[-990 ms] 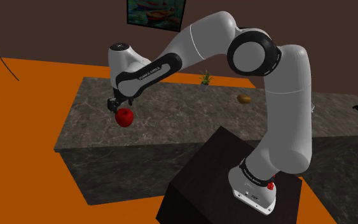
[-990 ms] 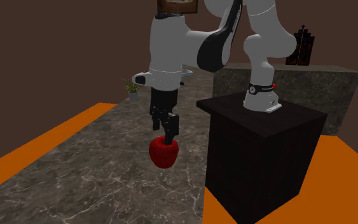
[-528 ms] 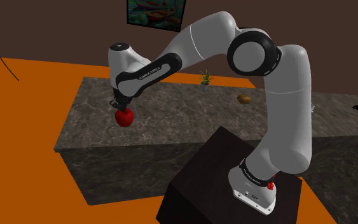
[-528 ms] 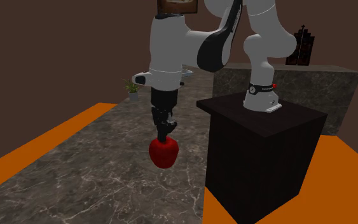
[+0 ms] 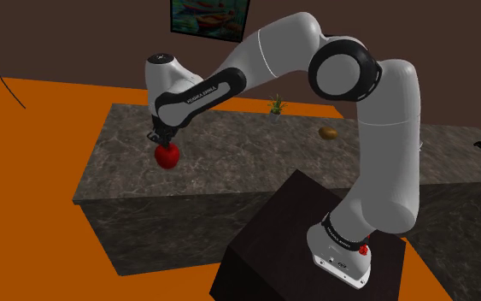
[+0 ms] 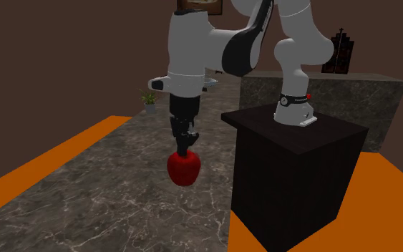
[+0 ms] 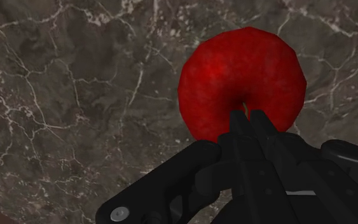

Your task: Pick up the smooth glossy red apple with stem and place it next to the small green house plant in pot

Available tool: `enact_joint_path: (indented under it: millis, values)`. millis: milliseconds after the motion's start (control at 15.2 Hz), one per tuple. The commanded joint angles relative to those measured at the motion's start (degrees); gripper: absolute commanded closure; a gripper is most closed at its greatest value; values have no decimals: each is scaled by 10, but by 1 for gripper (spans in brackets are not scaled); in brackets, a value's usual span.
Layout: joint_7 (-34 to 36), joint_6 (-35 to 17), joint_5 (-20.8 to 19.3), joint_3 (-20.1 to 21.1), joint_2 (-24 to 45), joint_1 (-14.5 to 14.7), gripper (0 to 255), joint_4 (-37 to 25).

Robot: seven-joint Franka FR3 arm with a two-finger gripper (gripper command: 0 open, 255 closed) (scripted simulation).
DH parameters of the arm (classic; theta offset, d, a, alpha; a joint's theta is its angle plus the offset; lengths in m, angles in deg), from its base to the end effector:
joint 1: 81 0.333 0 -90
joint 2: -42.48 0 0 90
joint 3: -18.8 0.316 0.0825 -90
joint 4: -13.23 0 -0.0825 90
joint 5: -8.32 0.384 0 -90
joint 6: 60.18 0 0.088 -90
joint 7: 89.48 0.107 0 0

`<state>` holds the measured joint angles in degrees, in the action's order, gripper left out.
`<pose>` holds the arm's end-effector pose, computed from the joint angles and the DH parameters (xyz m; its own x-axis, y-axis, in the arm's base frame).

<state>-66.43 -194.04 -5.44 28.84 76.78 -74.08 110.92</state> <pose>0.6542 0.1824 0.2531 0.9972 0.0264 0.0697 0.0223 -0.9980 0.0591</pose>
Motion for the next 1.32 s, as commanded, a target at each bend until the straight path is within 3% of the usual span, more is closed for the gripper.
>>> enact_joint_path:
  millis: [0,1254]
  values:
    - [-2,9,2,2,-9,-1,255,-1]
    - [-24,120,27,16,-82,-8,255,-39]
